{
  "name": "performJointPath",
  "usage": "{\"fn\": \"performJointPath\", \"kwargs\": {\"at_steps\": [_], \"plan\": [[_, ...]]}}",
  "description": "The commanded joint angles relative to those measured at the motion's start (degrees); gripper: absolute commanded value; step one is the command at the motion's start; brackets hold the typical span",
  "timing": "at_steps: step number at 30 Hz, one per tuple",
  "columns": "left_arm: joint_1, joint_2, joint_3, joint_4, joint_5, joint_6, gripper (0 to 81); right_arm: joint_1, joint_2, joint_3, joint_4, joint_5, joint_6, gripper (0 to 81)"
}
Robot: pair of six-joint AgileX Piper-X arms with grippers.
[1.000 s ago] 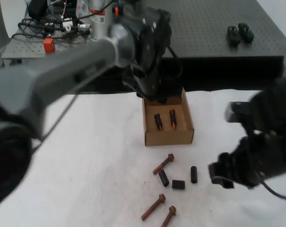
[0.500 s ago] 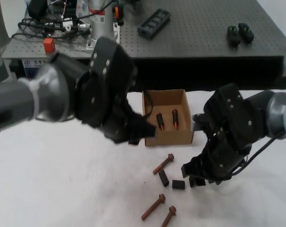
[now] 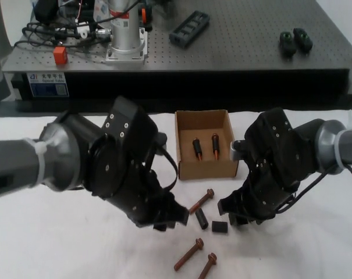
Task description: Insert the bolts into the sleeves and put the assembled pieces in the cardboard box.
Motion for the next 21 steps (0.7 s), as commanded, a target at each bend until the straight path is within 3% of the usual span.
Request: {"fn": "performJointPath", "kwargs": {"at_steps": [1,6,21], "plan": [[-1.8,0.2,0.4,0.2,3.2,6.1,32.8,0.0,1.6,-0.1,0.2,-0.2,0.4,28.4],[-4.8,2.1,0.3,-0.2,3.6,11.4,32.8,0.0,1.6,-0.1,0.3,-0.2,-0.1,0.3],[-7.4,11.2,-4.9,0.2,3.1,21.2,32.7,-0.1,-15.4,9.0,3.8,-0.6,-0.1,0.2]]}}
